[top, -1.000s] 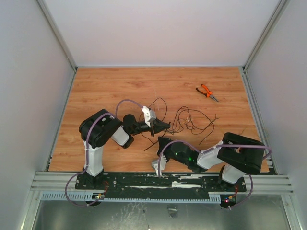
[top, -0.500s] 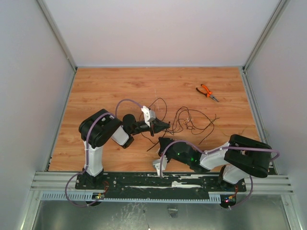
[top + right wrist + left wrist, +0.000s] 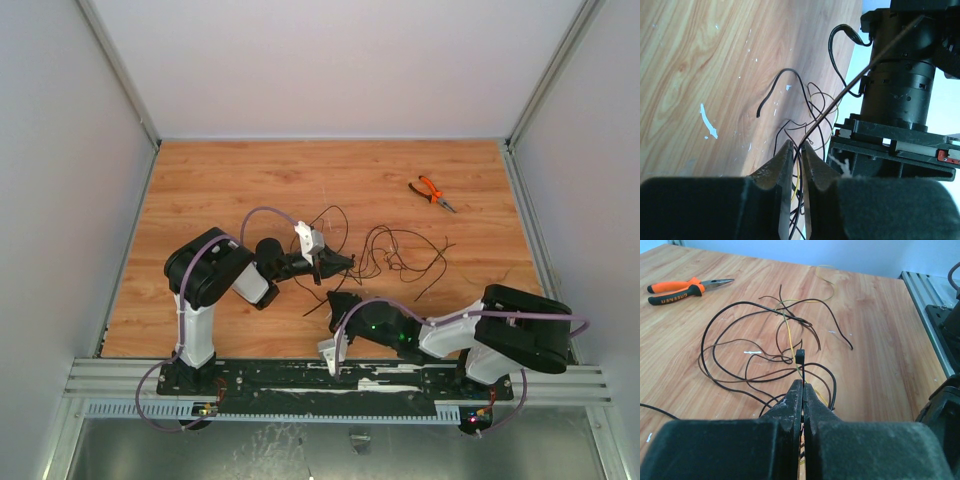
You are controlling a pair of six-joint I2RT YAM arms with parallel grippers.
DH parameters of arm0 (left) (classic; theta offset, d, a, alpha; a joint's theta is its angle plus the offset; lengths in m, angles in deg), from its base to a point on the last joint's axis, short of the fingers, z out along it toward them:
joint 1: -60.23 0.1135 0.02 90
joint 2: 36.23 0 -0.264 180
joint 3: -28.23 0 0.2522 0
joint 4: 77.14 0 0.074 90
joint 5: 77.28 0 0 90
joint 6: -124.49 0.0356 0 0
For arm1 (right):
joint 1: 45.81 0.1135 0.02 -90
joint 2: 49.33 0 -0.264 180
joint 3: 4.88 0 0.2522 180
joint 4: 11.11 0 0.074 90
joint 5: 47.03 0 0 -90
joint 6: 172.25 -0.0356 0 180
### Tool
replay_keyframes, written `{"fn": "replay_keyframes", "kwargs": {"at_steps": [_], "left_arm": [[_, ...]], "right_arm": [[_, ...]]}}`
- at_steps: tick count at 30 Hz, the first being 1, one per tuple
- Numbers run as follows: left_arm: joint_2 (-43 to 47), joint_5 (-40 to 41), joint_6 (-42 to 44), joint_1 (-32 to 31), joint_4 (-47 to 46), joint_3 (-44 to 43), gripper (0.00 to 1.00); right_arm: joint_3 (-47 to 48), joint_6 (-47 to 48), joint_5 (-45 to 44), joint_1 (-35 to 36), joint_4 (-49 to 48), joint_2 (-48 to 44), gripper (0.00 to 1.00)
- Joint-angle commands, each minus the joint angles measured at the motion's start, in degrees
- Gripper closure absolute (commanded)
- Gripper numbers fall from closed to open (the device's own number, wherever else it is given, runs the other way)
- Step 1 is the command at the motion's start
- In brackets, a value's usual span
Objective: Zip-tie the wires
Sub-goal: Tie the cable at the center of the board.
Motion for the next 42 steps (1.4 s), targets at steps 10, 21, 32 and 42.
{"fn": "replay_keyframes", "kwargs": {"at_steps": [10, 21, 32, 42], "left_arm": [[-0.59, -0.84, -0.22, 0.50, -11.17, -0.90, 1.00], [-0.71, -0.94, -0.30, 0.56, -11.11, -1.01, 1.00], [-0.68, -1.05, -0.31, 0.67, -11.02, -1.15, 1.00], [-0.69, -1.13, -0.30, 0.64, -10.93, -1.17, 1.00]], "right_arm": [[-0.59, -1.41, -0.23, 3.10, -0.18, -0.93, 0.88], [-0.41, -1.88, -0.91, 4.88, -0.30, -1.01, 0.88], [-0.15, -2.86, -1.19, 6.67, 0.32, -1.19, 0.88], [0.74, -4.98, -2.02, 7.67, 0.43, -1.30, 0.88]]}}
